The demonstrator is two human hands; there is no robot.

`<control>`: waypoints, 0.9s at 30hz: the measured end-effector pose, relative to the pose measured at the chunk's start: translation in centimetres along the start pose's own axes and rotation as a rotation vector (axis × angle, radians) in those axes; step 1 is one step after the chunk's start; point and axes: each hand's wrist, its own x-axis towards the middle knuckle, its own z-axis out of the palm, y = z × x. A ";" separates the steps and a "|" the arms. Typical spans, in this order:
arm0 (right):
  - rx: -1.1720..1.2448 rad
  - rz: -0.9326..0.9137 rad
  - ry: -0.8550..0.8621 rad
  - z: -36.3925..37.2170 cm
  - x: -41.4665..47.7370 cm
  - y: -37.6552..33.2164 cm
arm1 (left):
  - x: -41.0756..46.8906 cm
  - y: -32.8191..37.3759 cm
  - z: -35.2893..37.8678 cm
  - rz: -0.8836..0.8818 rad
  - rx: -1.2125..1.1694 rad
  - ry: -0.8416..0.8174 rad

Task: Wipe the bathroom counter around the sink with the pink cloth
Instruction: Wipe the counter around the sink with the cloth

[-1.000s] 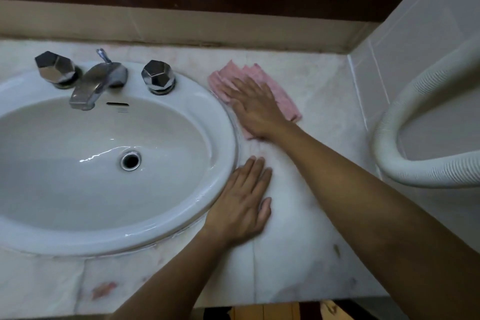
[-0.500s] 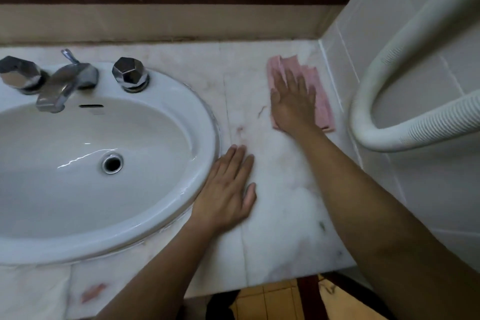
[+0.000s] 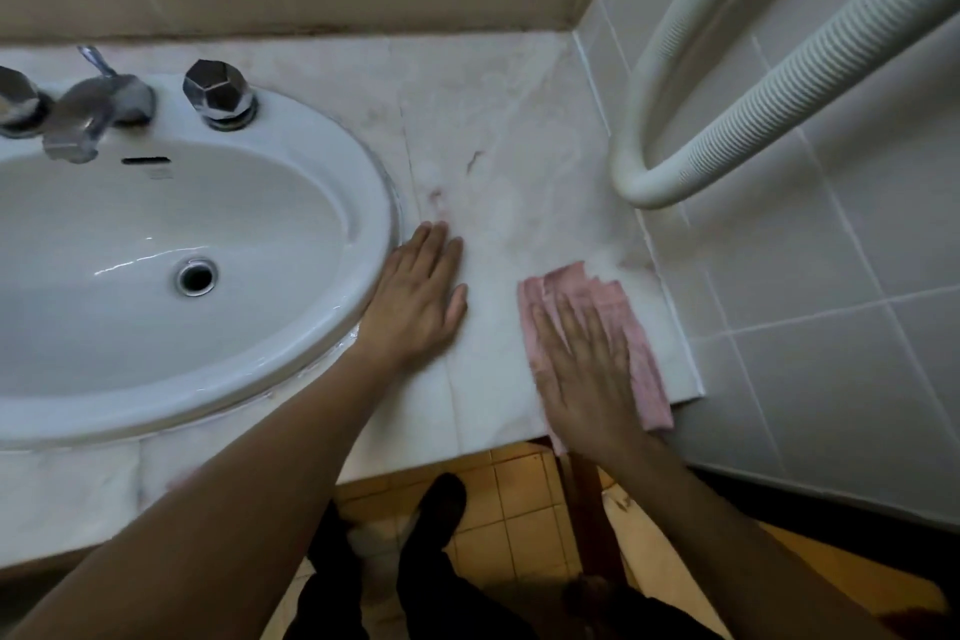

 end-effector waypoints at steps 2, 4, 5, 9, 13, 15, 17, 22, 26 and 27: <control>-0.013 -0.110 -0.002 -1.7 2.7 2.7 | -0.8 -0.3 -0.5 0.025 -0.023 -0.003; -0.045 -0.031 0.053 -2.5 7.5 5.0 | -3.7 -0.6 -1.5 0.040 -0.050 0.011; -0.036 0.069 0.080 -2.8 10.0 5.2 | -6.0 -0.7 -2.0 0.031 -0.058 0.031; 0.048 0.165 0.077 -1.9 14.2 -0.4 | -14.7 -2.6 -2.9 0.034 -0.019 0.077; 0.033 -0.275 -0.014 -1.4 12.5 -6.5 | -17.1 -5.3 -2.8 0.116 0.078 0.012; -0.019 -0.375 -0.024 -1.7 15.4 -5.9 | -17.2 -5.5 -2.6 0.119 0.117 -0.005; -0.011 -0.307 -0.034 -2.5 20.2 -5.5 | -17.2 -5.4 -2.4 0.110 0.120 -0.011; 0.058 -0.116 -0.057 -4.6 31.0 -11.4 | -17.3 -5.3 -2.5 0.082 0.081 -0.005; 0.097 -0.135 -0.150 -6.5 37.8 -16.7 | -17.3 -5.4 -2.5 0.057 0.051 -0.015; 0.113 -0.164 -0.180 -7.1 38.2 -18.4 | -17.3 -5.5 -2.5 0.051 0.041 -0.020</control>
